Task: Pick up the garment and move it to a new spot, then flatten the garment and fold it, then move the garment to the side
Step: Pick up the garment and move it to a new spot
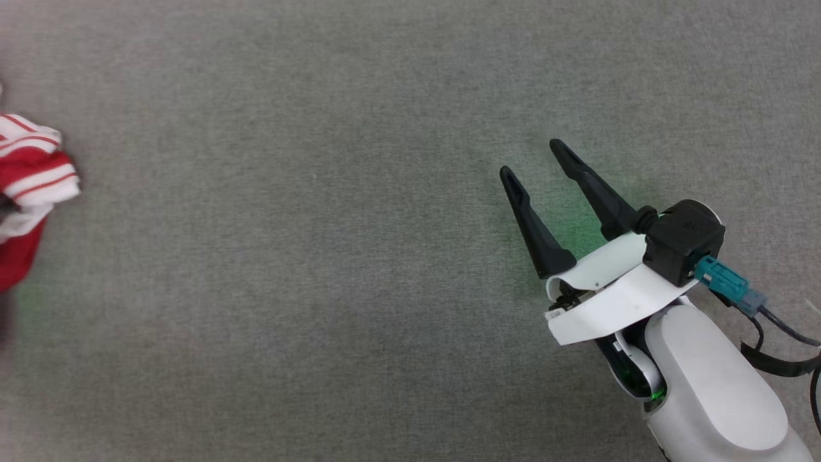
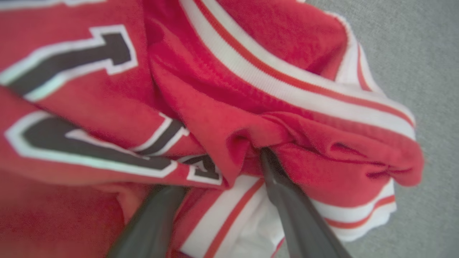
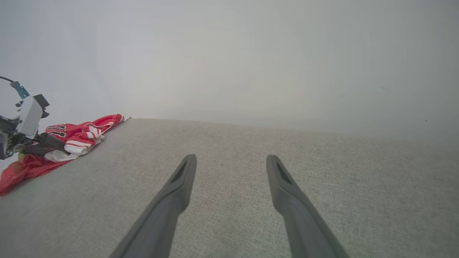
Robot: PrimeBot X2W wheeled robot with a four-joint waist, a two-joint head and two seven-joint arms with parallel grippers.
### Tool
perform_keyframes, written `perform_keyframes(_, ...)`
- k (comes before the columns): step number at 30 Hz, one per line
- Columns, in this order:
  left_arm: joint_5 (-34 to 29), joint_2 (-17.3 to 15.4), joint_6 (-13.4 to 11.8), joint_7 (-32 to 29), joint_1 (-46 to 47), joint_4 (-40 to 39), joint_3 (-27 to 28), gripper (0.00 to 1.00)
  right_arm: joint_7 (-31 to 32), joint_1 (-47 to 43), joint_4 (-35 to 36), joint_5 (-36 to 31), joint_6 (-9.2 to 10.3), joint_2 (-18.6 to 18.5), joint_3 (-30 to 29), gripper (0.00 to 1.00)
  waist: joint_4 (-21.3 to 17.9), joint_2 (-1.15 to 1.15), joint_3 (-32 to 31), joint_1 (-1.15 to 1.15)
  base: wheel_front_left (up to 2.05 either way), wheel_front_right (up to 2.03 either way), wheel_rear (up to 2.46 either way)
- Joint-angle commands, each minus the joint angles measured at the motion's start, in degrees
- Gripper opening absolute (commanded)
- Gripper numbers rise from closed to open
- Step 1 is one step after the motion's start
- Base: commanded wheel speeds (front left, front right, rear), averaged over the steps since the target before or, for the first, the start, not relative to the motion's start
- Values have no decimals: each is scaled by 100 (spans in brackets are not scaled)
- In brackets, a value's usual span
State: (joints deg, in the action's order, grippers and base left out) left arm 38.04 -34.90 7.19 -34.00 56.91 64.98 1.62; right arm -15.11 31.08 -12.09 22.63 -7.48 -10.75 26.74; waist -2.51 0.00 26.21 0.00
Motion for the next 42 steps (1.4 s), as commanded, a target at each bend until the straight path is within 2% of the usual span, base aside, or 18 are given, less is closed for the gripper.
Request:
perform_keyframes(1,70,489,51,-116,-201,128,-134,100,-4,42,46,16,-2,-6,36,100,-179,0,180,0,0,0,0)
perform_keyframes(2,103,531,54,-111,-219,131,-166,100,-4,30,59,19,-2,-9,60,100,-174,0,172,0,0,0,0)
perform_keyframes(3,131,568,55,-99,-237,143,-195,85,-4,10,64,20,-2,-16,80,100,-164,0,151,0,0,0,0)
perform_keyframes(4,172,602,57,-93,-256,155,-223,40,-4,-8,68,21,-2,-23,92,100,-153,0,127,0,0,0,0)
perform_keyframes(5,236,645,58,-110,-276,145,-247,0,-4,-24,72,25,-2,-30,102,100,-139,0,98,0,0,0,0)
perform_keyframes(8,304,586,56,37,-393,56,-342,0,-4,-85,73,53,-2,-34,123,100,-85,0,-55,0,0,0,0)
perform_keyframes(14,373,312,53,844,-591,-116,-490,0,-4,-276,-54,190,-2,-6,156,100,61,0,-666,0,0,0,0)
perform_keyframes(18,379,33,32,1570,-596,-466,-710,0,-4,-437,-162,314,-2,-2,177,100,142,0,-1098,0,0,0,0)
perform_keyframes(23,544,-17,32,2069,-603,-1043,-1199,0,-4,-607,-186,396,-2,18,99,100,149,0,-1433,0,0,0,0)
perform_keyframes(28,753,-4,32,2162,-425,-1793,-1872,0,-4,-781,-150,433,-2,78,-63,100,25,0,-1600,0,0,0,0)
perform_keyframes(31,893,84,32,2103,-304,-2312,-2314,0,-4,-890,-118,445,-2,120,-154,100,-146,0,-1625,0,0,0,0)
perform_keyframes(34,982,32,32,2028,-90,-2786,-2711,0,-4,-947,-49,444,-2,171,-265,100,-387,0,-1564,0,0,0,0)
perform_keyframes(37,996,166,32,1841,155,-3082,-3033,0,-4,-959,33,446,-2,267,-404,100,-688,0,-1454,0,0,0,0)
perform_keyframes(42,1128,469,32,1486,419,-3829,-3867,0,-4,-1093,147,486,-2,406,-751,100,-1138,0,-1239,0,0,0,0)
